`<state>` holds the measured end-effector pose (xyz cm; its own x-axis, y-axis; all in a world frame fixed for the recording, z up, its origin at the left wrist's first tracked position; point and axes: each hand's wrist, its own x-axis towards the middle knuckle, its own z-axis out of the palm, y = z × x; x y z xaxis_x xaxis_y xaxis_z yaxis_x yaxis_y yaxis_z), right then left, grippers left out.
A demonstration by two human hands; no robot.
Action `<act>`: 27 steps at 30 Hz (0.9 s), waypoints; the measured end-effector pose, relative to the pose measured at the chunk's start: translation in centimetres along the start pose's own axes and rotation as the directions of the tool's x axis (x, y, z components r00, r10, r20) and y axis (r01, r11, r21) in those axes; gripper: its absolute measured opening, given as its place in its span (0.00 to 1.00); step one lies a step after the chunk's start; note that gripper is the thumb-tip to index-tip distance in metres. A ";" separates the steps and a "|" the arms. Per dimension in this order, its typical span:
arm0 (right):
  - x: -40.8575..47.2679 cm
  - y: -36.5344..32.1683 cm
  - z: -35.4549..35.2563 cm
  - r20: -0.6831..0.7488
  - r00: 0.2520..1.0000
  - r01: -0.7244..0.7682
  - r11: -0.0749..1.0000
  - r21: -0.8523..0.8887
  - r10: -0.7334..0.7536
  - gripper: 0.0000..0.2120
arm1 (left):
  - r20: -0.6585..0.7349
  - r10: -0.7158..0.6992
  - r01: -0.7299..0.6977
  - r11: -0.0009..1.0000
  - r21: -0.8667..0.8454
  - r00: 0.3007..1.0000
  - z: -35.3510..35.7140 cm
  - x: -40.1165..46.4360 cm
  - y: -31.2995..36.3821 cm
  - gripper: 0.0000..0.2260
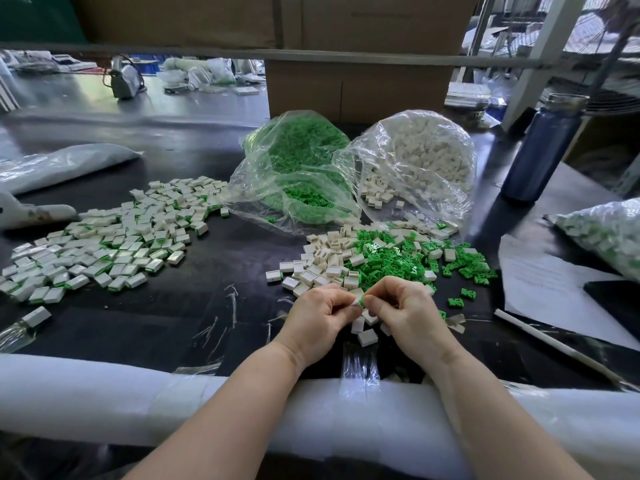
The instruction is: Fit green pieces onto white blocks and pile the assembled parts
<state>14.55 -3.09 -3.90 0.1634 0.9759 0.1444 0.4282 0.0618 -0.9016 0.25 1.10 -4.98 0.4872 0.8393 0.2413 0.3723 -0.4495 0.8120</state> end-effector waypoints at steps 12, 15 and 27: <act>0.0 0.3 -0.2 0.045 0.999 0.018 0.995 -0.097 -0.013 0.08 | 0.040 0.030 -0.033 0.996 0.079 0.999 0.1 0.0 -0.1 0.07; 0.1 0.3 0.1 -0.010 1.000 0.016 0.999 -0.034 -0.016 0.11 | -0.011 0.023 -0.023 0.999 0.040 1.000 0.2 0.1 0.0 0.06; 0.2 0.2 0.2 -0.147 0.988 -0.010 0.975 0.223 0.043 0.07 | -0.111 -0.074 0.055 0.985 -0.163 0.991 0.5 0.3 0.2 0.07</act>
<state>14.46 -2.86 -4.18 0.3109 0.9363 0.1635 0.2173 0.0975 -0.9712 0.91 1.11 -4.98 0.3672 0.8991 0.2381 0.2649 -0.3465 0.8999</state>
